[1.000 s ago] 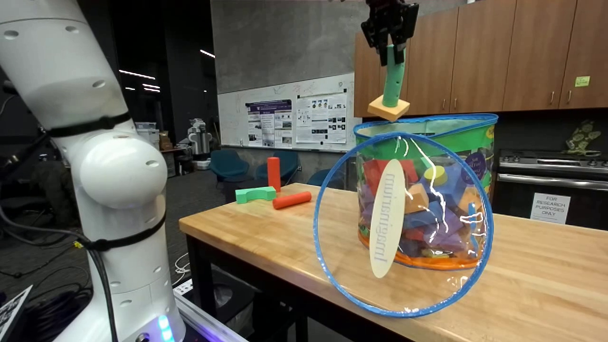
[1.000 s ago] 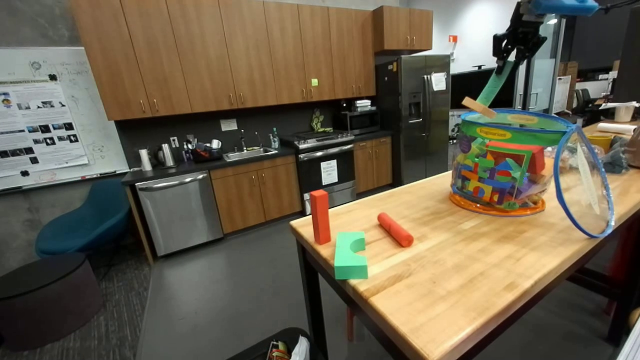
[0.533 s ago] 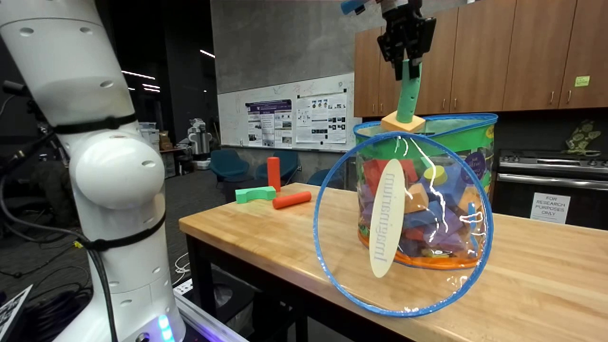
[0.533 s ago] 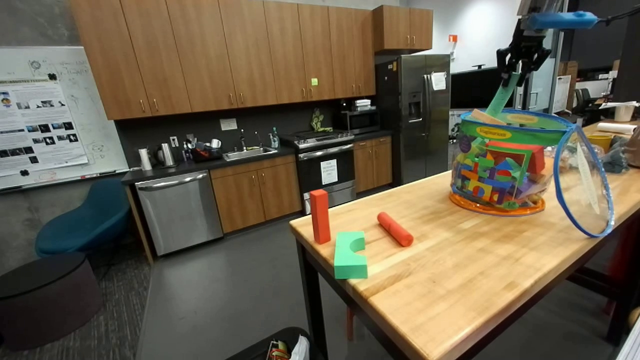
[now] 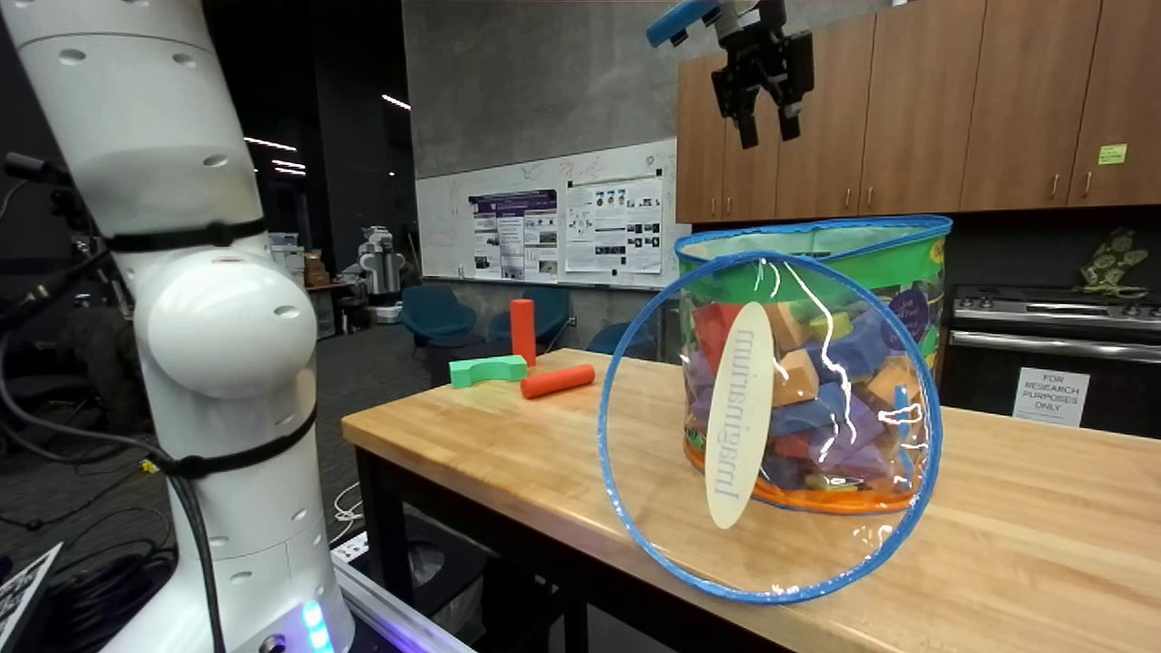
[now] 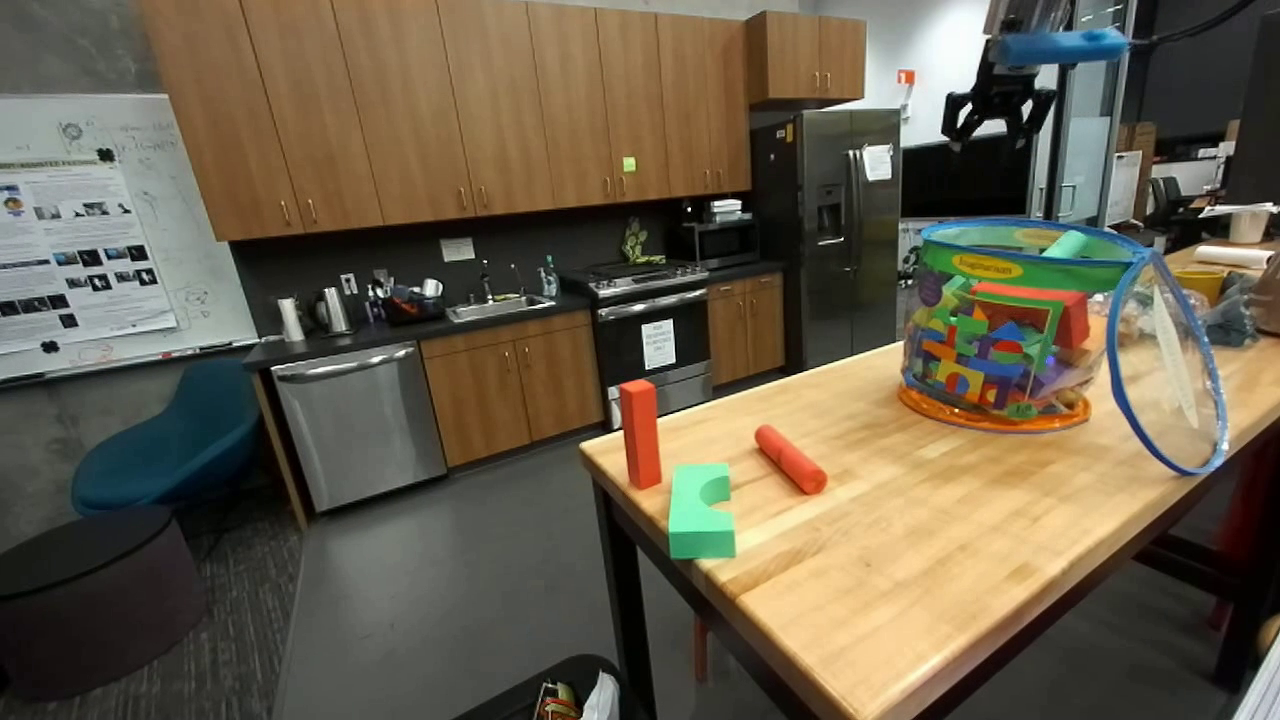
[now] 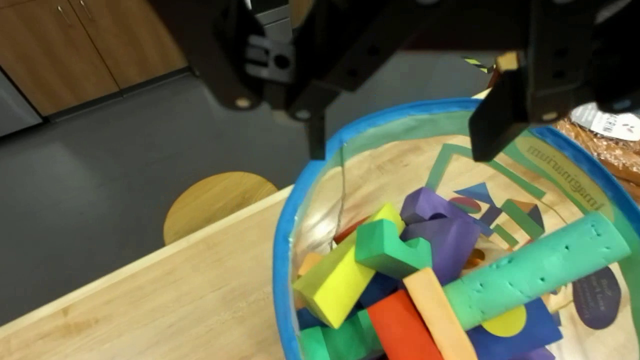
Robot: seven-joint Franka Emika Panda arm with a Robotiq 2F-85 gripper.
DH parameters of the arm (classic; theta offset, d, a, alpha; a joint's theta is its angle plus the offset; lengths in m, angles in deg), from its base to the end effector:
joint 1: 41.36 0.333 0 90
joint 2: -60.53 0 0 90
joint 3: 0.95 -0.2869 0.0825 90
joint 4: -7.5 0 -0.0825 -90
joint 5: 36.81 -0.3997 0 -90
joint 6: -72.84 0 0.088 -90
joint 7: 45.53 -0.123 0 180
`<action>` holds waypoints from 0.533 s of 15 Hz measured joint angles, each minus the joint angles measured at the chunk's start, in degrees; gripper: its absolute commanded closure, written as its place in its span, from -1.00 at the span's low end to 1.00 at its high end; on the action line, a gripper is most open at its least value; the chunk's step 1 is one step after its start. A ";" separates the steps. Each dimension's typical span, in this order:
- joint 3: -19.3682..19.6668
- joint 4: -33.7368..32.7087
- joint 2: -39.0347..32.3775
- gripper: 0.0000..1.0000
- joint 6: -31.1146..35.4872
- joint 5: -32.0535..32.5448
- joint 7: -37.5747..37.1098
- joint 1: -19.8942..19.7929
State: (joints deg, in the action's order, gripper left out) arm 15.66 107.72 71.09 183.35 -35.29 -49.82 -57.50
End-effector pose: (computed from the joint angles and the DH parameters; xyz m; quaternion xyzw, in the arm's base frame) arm 0.4595 -0.3135 0.6267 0.9331 -0.3126 0.1750 0.0308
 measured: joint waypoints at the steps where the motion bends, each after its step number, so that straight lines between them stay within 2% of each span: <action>1: -1.03 -0.02 0.03 -1.00 1.19 0.12 -1.76 0.40; 8: -9.37 1.82 -0.28 -1.00 6.66 -0.58 -9.72 6.79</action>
State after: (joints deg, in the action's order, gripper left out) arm 6.29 109.54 70.81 190.01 -35.87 -59.54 -50.71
